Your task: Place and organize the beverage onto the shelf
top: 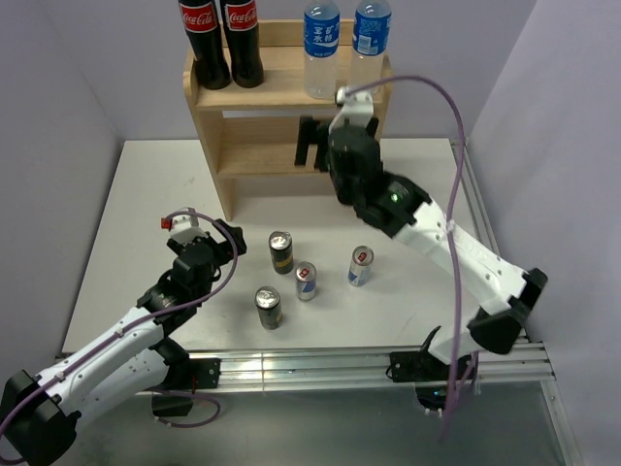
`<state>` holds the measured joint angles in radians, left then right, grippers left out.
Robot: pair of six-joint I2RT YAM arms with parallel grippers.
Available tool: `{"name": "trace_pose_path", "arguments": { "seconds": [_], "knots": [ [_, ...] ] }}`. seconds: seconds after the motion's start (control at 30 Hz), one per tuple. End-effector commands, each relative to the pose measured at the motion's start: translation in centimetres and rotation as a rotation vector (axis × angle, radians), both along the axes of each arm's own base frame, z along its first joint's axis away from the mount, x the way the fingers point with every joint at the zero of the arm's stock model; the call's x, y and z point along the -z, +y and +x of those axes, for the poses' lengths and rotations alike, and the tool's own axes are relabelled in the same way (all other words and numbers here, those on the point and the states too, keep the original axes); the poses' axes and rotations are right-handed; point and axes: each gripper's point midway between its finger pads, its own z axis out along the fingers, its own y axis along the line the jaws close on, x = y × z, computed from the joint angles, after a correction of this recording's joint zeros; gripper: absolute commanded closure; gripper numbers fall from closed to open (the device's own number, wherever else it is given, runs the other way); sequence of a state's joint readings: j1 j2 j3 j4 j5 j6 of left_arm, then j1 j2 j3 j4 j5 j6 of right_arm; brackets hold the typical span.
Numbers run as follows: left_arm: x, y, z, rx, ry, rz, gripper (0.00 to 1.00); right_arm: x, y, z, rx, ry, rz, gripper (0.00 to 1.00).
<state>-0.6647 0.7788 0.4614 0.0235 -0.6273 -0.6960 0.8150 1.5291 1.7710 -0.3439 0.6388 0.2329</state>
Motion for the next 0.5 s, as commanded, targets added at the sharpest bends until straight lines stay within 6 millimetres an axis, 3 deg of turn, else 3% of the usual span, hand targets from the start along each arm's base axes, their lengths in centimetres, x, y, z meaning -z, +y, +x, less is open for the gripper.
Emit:
{"name": "trace_pose_path", "arguments": {
  "seconds": [0.0,0.07,0.1,0.13,0.2,0.33,0.37,0.47],
  "knots": [
    [-1.9,0.2,0.1,-0.008,-0.040,-0.014,0.01,3.6,-1.4,-4.9,0.012,0.066,0.001,0.00],
    [-2.0,0.2,0.0,-0.006,-0.040,-0.014,0.01,7.0,-2.7,-7.6,0.008,0.111,0.019,0.00],
    [-2.0,0.1,-0.1,0.000,-0.039,-0.019,0.01,10.4,-2.6,-9.0,-0.012,0.159,-0.019,0.00],
    [-2.0,0.1,-0.1,-0.002,-0.039,-0.020,0.01,10.9,-3.4,-10.1,-0.015,0.165,0.005,0.00],
    [-2.0,-0.1,-0.1,0.006,-0.041,-0.025,0.01,15.1,-4.3,-11.7,0.006,0.236,-0.005,0.00],
    [-1.5,-0.3,0.0,0.012,-0.031,-0.026,0.01,18.8,-6.5,-13.2,0.108,0.322,0.034,0.00],
    [-1.5,-0.3,0.1,0.010,-0.030,-0.026,0.01,20.1,-8.2,-13.8,0.170,0.351,-0.020,0.00],
    [-1.4,-0.1,0.0,0.004,-0.028,-0.023,0.01,23.3,-9.4,-14.7,0.255,0.429,-0.022,0.00]
  ]
}}
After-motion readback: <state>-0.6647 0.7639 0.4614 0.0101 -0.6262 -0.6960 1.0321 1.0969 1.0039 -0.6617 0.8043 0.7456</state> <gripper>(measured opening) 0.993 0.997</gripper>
